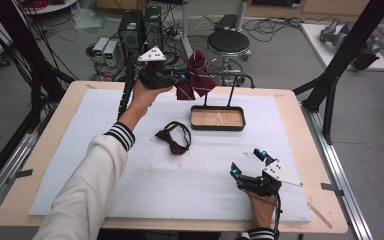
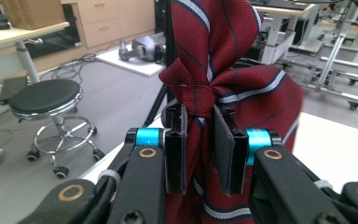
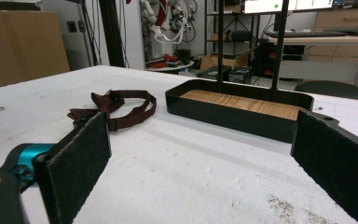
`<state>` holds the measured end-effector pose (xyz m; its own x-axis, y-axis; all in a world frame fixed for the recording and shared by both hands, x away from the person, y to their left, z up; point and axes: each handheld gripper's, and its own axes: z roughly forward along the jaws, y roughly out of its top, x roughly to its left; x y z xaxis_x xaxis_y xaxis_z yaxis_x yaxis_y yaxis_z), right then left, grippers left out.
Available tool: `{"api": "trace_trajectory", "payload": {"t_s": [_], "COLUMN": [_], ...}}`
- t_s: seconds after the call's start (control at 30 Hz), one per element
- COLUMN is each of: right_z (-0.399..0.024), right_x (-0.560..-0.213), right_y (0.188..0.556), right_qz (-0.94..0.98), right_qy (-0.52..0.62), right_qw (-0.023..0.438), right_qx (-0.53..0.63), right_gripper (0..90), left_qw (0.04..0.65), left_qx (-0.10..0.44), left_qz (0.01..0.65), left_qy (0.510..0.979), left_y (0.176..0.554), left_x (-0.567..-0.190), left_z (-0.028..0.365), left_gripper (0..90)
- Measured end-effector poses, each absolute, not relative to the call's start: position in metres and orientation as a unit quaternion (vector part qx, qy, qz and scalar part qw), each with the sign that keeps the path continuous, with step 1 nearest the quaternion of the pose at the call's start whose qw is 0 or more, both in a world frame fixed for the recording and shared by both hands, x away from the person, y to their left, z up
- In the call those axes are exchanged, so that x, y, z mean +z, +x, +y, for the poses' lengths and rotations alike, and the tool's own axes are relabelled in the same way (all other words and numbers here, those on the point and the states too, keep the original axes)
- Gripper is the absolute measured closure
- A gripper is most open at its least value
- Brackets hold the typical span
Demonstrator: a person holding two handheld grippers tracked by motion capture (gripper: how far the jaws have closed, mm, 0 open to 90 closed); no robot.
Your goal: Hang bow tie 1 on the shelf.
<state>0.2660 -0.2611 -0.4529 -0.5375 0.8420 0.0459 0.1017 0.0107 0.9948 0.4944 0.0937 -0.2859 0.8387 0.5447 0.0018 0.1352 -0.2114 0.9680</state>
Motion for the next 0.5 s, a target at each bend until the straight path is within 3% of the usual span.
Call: {"api": "trace_trajectory", "payload": {"t_s": [0.5], "right_z": [-0.261], "right_x": [-0.453], "right_y": [0.266], "right_qz": [0.639], "right_qy": [0.371], "right_qw": [0.307], "right_qx": [0.600], "right_gripper": [4.0], "left_qw": [0.558], "left_qx": [0.191], "left_qz": [0.254], "left_qy": [0.767], "left_y": [0.491], "left_x": [-0.296], "left_z": [0.109], "left_gripper": [75.5]}}
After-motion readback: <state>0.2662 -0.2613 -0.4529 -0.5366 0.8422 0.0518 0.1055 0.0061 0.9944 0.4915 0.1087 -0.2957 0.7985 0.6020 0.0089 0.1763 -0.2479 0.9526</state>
